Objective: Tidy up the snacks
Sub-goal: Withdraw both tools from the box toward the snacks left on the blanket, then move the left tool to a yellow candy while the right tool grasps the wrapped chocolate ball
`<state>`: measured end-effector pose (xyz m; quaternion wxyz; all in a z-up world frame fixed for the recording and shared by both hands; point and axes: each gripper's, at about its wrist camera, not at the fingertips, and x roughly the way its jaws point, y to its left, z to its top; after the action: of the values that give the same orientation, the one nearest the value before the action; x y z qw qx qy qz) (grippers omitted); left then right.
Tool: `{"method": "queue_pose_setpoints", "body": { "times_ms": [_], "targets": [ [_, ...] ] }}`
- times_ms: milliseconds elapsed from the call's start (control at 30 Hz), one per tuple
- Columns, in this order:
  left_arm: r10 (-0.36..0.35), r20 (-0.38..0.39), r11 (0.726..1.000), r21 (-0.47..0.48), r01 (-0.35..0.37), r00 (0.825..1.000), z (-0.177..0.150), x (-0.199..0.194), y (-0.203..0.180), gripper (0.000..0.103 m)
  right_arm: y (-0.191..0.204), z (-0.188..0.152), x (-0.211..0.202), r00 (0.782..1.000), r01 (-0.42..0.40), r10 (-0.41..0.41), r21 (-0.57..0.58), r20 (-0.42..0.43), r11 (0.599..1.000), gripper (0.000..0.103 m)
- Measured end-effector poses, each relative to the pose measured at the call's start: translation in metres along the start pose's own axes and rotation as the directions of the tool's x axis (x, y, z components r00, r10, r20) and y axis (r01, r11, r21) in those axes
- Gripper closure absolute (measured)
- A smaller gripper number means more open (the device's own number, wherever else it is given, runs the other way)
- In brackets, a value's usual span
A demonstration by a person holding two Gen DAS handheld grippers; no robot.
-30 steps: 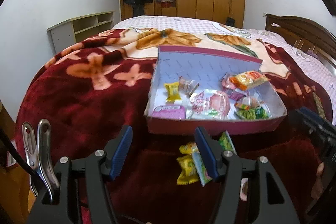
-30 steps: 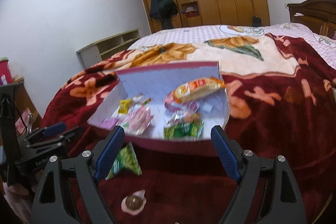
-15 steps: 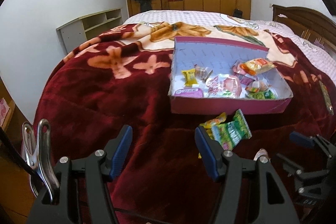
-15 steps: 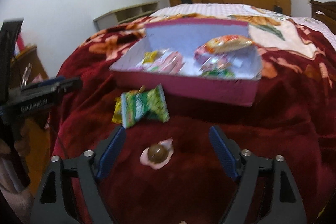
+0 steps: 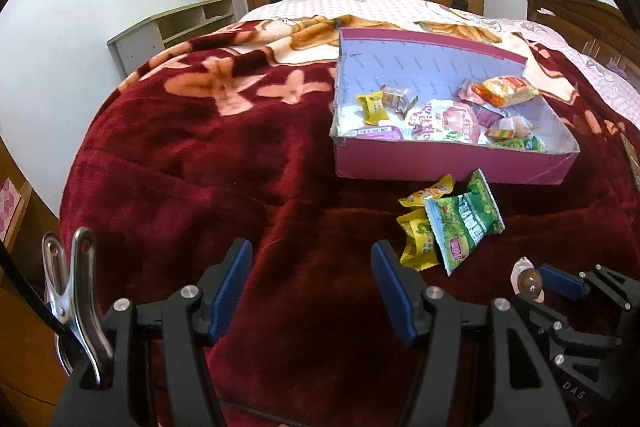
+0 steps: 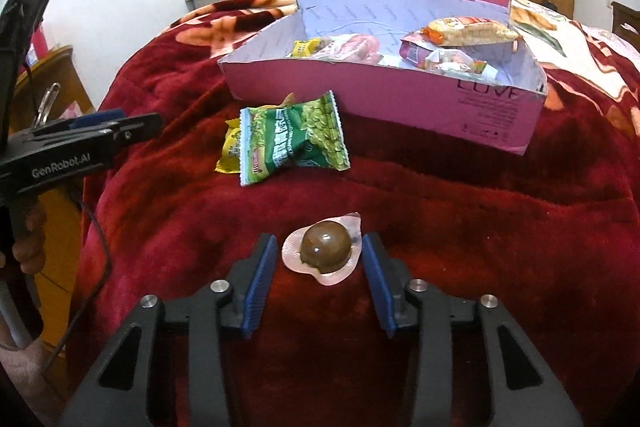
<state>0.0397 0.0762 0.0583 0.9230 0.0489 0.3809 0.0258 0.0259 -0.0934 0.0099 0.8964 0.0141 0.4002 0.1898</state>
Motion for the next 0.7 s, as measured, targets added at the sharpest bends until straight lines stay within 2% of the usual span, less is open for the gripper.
{"method": "queue_pose_setpoints", "body": {
  "times_ms": [333, 700],
  "targets": [
    [-0.044, -0.05, 0.996, 0.07, 0.047, 0.998, 0.014, 0.032, -0.022, 0.038, -0.005, 0.0, 0.003, 1.0, -0.025, 0.025, 0.031, 0.009, 0.999, 0.061],
    [-0.195, -0.017, 0.981, 0.002, 0.195, 0.981, 0.036, 0.047, -0.029, 0.038, -0.008, 0.0, 0.007, 0.999, -0.041, 0.04, 0.042, 0.011, 0.998, 0.061]
  ]
}}
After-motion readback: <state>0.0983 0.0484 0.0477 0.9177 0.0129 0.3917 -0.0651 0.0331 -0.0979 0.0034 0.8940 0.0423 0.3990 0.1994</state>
